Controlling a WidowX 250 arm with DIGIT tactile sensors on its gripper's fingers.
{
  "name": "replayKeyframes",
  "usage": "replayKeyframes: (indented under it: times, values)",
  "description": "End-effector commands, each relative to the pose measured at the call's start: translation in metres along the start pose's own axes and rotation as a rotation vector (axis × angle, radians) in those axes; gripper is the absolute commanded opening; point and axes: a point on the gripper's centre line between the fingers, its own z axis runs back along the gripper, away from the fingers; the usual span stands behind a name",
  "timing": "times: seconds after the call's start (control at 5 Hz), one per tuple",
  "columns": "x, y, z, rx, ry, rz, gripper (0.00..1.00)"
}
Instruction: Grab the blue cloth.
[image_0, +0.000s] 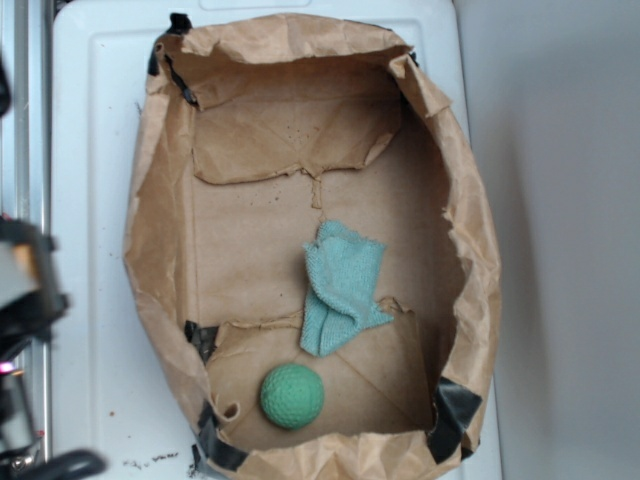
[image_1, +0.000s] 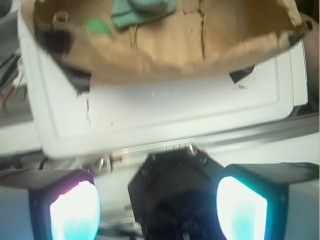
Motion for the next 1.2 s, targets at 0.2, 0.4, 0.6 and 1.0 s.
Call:
replayKeyframes:
  times: [0.2, 0.4, 0.6, 1.0]
  values:
    - [0.085, 0.018, -0.025, -0.117, -0.271, 0.44, 1.0]
    - [0.103, 0.025, -0.04, -0.083, -0.288, 0.512, 1.0]
    - [0.117, 0.034, -0.059, -0.035, -0.289, 0.565, 1.0]
    - [0.116, 0.048, -0.082, 0.036, -0.284, 0.593, 1.0]
